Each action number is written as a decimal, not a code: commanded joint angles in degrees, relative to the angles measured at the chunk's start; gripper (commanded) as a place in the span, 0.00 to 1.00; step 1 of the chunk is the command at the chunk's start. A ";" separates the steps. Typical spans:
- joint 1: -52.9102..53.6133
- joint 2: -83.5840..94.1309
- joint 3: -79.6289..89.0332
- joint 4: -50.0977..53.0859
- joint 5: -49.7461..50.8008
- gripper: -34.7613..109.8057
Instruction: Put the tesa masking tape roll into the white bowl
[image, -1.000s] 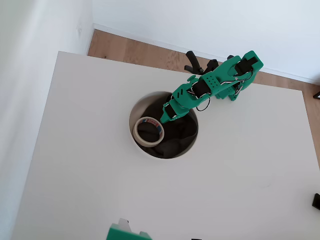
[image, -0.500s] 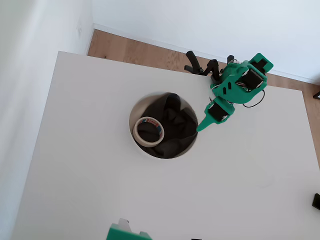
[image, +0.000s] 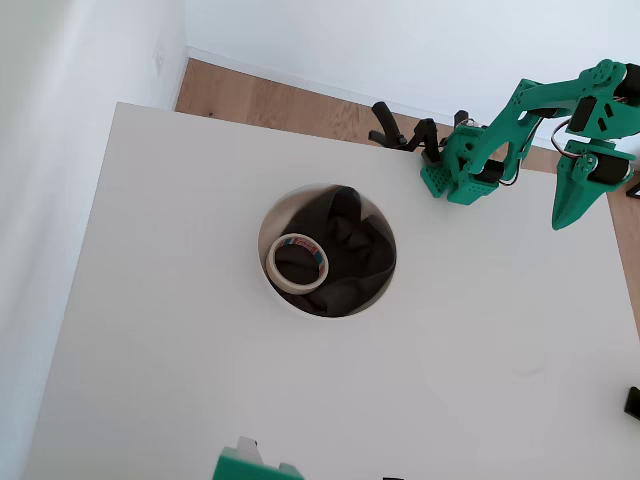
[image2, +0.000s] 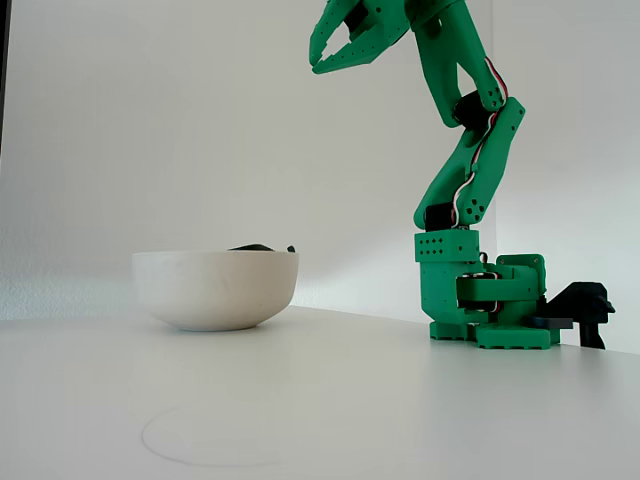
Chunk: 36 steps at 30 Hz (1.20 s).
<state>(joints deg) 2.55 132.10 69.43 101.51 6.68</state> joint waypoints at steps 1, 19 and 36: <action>-4.04 12.74 16.26 0.44 0.70 0.18; -2.81 39.46 72.25 -23.12 -3.52 0.18; -2.20 53.88 91.67 -25.75 -2.72 0.18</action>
<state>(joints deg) 0.00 184.22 160.75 75.06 4.13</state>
